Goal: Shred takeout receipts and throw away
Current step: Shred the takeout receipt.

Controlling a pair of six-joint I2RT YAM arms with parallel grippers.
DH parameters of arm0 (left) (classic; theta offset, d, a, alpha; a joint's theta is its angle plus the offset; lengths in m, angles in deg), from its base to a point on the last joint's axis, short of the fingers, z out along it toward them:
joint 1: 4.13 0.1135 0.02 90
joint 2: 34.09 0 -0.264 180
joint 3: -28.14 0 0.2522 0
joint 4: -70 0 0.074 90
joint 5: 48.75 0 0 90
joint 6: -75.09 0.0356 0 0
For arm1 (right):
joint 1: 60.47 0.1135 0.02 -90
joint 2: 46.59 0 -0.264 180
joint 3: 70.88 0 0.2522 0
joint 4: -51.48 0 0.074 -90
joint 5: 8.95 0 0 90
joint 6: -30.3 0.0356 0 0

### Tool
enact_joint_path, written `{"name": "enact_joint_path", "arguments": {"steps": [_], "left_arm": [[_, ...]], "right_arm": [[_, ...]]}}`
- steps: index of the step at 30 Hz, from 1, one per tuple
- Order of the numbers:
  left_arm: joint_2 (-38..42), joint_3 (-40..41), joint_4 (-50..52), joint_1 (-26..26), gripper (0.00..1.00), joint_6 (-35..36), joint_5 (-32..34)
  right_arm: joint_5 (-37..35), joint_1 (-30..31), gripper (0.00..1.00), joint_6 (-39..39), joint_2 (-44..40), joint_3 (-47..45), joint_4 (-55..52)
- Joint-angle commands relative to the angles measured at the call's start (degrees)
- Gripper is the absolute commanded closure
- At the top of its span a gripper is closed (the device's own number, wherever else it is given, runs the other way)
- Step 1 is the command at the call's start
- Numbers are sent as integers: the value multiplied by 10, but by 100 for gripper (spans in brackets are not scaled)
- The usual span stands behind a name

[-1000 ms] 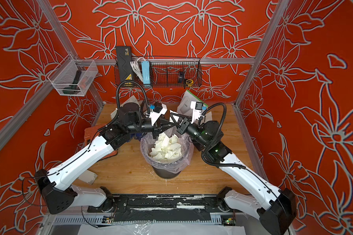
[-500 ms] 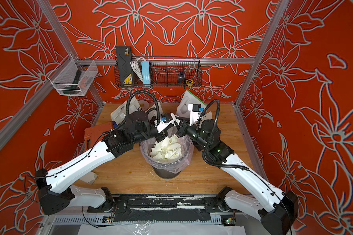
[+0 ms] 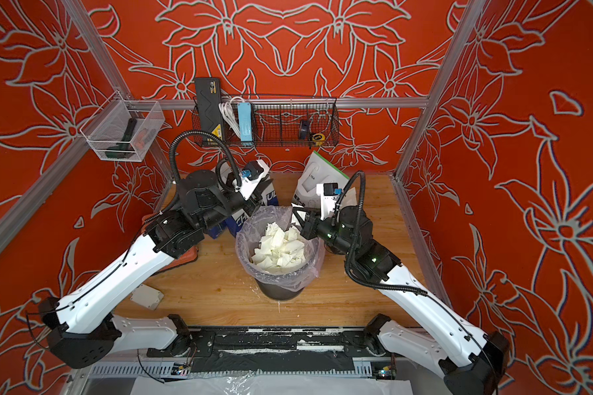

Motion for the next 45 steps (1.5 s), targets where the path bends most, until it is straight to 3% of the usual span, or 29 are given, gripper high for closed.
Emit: {"name": "enact_joint_path", "arguments": {"steps": [1,3,7,11,19,23,25,30,39,41,45], "left_arm": [[23,35,18,1,61,-58,-141],[36,59,2,1,50,-76,-174],[27,74,4,1,42,-98,-244],[14,86,-45,1,37,-109,-252],[-19,71,-91,1,37,-112,-264],[-43,42,-67,1,38,-106,-210],[-42,41,-76,1,38,-107,-213],[-24,60,-125,1,54,-119,-247],[-33,44,-101,1,88,-104,-244],[-39,35,-89,1,99,-97,-240],[-43,21,-74,1,100,-79,-215]], "right_arm": [[13,-23,100,119,6,0,96],[26,-29,100,163,16,0,143],[50,-28,100,208,36,13,221],[76,-25,100,253,58,21,256],[76,-18,100,296,63,13,285],[82,-18,100,309,65,10,298],[82,-18,100,308,64,7,295],[81,-16,100,309,67,-7,298],[74,-17,100,295,62,-18,287],[77,-17,100,295,63,-19,289],[76,-18,100,288,57,-24,276]]}}
